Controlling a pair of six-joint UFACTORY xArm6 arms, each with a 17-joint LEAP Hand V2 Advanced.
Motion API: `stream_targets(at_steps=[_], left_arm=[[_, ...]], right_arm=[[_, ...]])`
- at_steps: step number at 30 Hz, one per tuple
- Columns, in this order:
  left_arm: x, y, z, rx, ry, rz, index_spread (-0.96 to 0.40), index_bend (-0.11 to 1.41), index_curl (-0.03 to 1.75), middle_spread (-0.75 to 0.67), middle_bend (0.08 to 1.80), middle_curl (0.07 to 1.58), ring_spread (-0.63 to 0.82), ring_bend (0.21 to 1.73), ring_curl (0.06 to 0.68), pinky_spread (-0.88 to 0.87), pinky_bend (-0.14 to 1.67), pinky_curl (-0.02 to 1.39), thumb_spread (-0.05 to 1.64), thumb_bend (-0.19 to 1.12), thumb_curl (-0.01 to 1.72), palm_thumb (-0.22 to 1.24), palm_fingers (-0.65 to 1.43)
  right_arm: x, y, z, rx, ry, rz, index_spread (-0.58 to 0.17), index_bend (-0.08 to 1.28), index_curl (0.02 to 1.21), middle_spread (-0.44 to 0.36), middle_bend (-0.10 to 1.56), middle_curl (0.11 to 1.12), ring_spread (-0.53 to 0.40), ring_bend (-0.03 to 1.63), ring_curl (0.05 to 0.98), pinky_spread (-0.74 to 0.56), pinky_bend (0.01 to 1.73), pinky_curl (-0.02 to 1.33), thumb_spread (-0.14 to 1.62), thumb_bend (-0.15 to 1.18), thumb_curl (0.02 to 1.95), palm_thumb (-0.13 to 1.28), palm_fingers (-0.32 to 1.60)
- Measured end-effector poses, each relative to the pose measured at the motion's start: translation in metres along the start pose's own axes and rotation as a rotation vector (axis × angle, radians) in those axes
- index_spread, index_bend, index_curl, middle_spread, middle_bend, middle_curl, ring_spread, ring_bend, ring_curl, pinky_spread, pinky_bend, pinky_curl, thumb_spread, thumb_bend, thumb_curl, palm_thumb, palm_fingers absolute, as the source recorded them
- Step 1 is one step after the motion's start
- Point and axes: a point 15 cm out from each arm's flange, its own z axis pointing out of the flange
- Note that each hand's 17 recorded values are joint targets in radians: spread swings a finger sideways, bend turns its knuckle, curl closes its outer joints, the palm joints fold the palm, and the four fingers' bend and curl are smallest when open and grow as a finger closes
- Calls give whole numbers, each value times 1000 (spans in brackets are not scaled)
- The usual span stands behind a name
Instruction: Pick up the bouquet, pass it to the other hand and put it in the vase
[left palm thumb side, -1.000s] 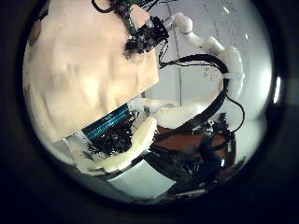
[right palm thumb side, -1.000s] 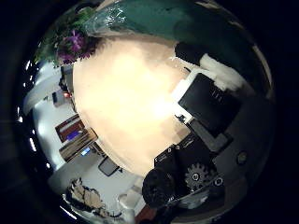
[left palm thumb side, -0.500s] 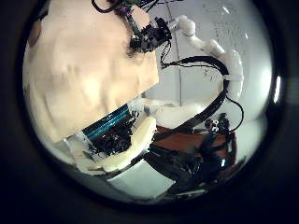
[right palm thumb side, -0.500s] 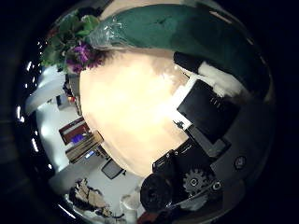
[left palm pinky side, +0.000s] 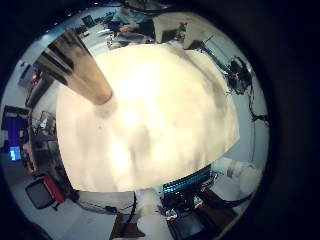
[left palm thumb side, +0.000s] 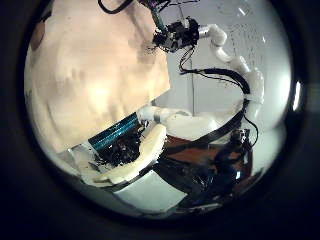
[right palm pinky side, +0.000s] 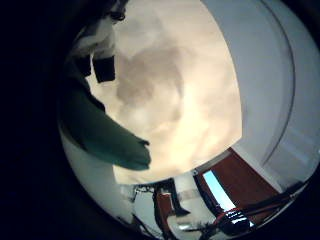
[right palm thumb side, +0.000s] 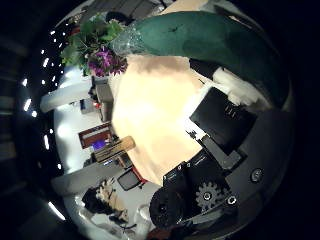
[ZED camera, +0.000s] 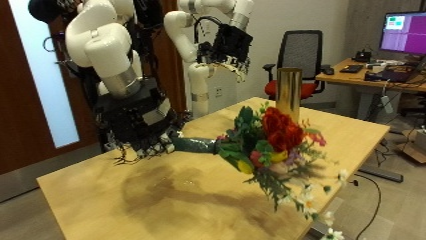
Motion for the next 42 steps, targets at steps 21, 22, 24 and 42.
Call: stream_targets(at_steps=[21, 22, 24, 42], left_arm=[[7, -15, -31, 73, 92, -76, 289, 168, 310, 418, 235, 330, 553, 491, 203, 509, 192, 296, 948, -33, 301, 351, 151], [8, -16, -32, 76, 100, -77, 289, 170, 311, 414, 238, 331, 552, 493, 203, 509, 190, 295, 945, -32, 301, 347, 155], [11, -17, -33, 82, 119, -82, 284, 173, 313, 403, 238, 333, 548, 497, 203, 505, 188, 292, 945, -33, 299, 334, 160], [45, -39, -59, 189, 333, -86, 281, 170, 325, 359, 262, 340, 524, 509, 195, 478, 191, 277, 880, -35, 294, 189, 185]], right_arm=[[-119, 63, -108, 74, -693, -409, -356, 922, 1174, -151, 1360, 793, -196, 1455, 644, -205, 1284, 804, 356, -16, 940, 1204, 1121], [-123, 66, -109, 72, -715, -436, -355, 924, 1174, -151, 1362, 792, -195, 1456, 644, -206, 1278, 808, 349, -17, 943, 1204, 1119], [-130, 74, -108, 60, -775, -468, -353, 925, 1173, -147, 1362, 789, -192, 1459, 642, -209, 1268, 825, 323, -18, 949, 1198, 1123], [-161, 143, -66, -169, -1057, -763, -332, 957, 1159, -139, 1378, 778, -187, 1469, 636, -233, 1166, 961, 196, -19, 972, 1193, 1126]])
